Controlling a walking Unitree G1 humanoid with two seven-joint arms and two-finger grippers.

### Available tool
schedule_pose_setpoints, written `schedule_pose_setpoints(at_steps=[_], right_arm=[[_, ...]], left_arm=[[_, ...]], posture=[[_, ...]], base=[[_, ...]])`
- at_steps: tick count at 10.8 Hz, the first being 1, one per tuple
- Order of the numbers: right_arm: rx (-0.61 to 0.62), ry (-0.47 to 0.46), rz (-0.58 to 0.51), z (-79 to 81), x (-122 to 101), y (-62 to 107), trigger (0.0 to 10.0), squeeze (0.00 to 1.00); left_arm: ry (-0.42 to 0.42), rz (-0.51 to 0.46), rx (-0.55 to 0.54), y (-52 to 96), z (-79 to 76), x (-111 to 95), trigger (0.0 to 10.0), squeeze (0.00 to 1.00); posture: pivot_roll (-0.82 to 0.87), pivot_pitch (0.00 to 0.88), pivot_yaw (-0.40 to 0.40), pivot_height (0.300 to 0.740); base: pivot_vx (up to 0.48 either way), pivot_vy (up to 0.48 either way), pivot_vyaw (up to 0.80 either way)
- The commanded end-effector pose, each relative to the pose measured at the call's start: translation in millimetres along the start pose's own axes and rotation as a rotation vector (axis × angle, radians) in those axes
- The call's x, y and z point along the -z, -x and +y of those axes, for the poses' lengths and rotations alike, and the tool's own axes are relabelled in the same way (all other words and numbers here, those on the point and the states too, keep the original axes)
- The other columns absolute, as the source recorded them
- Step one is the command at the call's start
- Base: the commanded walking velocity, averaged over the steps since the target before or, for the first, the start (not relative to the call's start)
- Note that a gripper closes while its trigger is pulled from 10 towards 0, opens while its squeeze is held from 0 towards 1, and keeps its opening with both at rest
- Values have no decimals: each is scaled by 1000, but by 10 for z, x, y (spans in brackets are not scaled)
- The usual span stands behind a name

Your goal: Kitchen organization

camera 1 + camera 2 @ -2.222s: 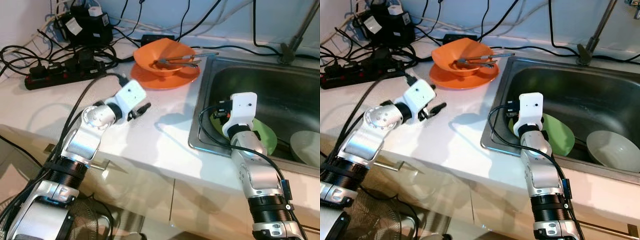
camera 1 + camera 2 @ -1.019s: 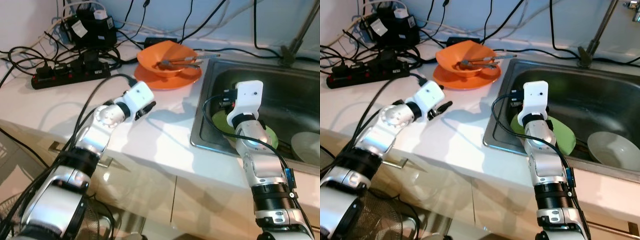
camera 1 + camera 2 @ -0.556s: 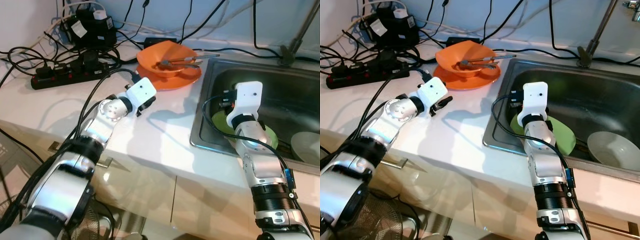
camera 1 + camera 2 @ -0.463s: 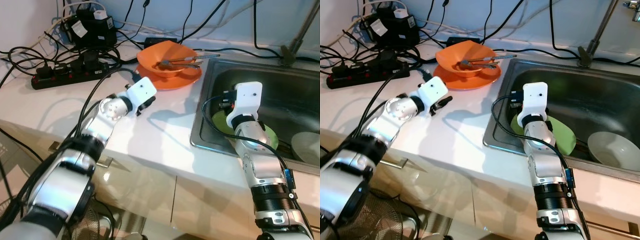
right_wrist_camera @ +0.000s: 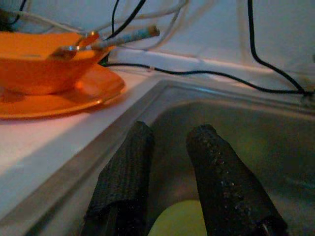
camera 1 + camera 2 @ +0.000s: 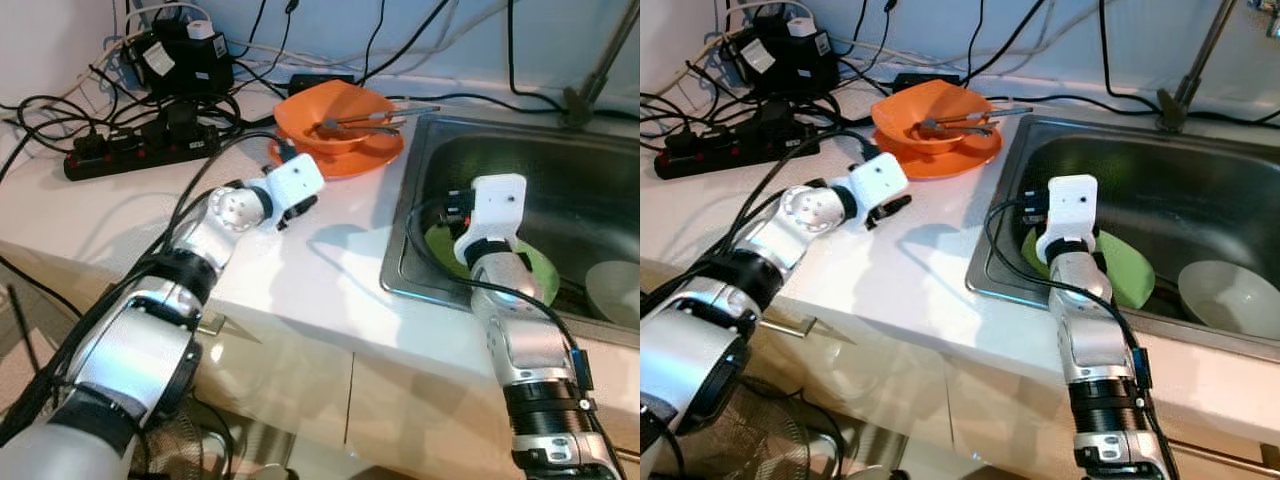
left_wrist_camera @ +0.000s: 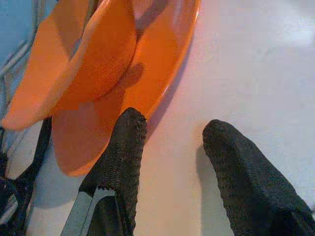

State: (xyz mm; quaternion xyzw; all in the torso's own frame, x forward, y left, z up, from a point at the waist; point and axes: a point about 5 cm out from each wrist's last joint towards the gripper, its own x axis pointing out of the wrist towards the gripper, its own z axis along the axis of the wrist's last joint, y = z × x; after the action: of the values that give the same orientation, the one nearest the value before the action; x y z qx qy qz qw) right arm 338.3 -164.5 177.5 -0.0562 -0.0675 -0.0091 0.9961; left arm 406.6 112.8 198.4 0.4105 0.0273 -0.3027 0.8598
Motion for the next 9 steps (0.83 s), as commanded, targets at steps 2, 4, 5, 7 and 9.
schedule_pose_setpoints(at_steps=[2, 4, 5, 7, 9], right_arm=[[23, -12, 14, -24, 16, 109, 10000, 0], [22, -19, 23, -10, 24, 171, 10000, 0], [19, -21, 26, -1, 13, 186, 10000, 0], [11, -20, 22, -6, -58, 238, 10000, 0], [2, -14, 27, -25, -97, 296, 10000, 0]], left_arm=[[-71, 1, -3, -36, 28, -95, 10000, 0], [-115, 14, -35, -62, 7, -106, 10000, 0], [-132, 22, -39, -81, -30, -103, 10000, 0], [-180, 41, -47, -114, -92, -106, 10000, 0], [-257, 77, -73, -133, -101, -104, 10000, 0]], posture=[[67, 124, 113, 740], [58, 143, 110, 740], [51, 150, 104, 740], [29, 164, 89, 740], [2, 175, 68, 740]], base=[[0, 0, 0], [0, 0, 0], [0, 0, 0], [0, 0, 0], [0, 0, 0]])
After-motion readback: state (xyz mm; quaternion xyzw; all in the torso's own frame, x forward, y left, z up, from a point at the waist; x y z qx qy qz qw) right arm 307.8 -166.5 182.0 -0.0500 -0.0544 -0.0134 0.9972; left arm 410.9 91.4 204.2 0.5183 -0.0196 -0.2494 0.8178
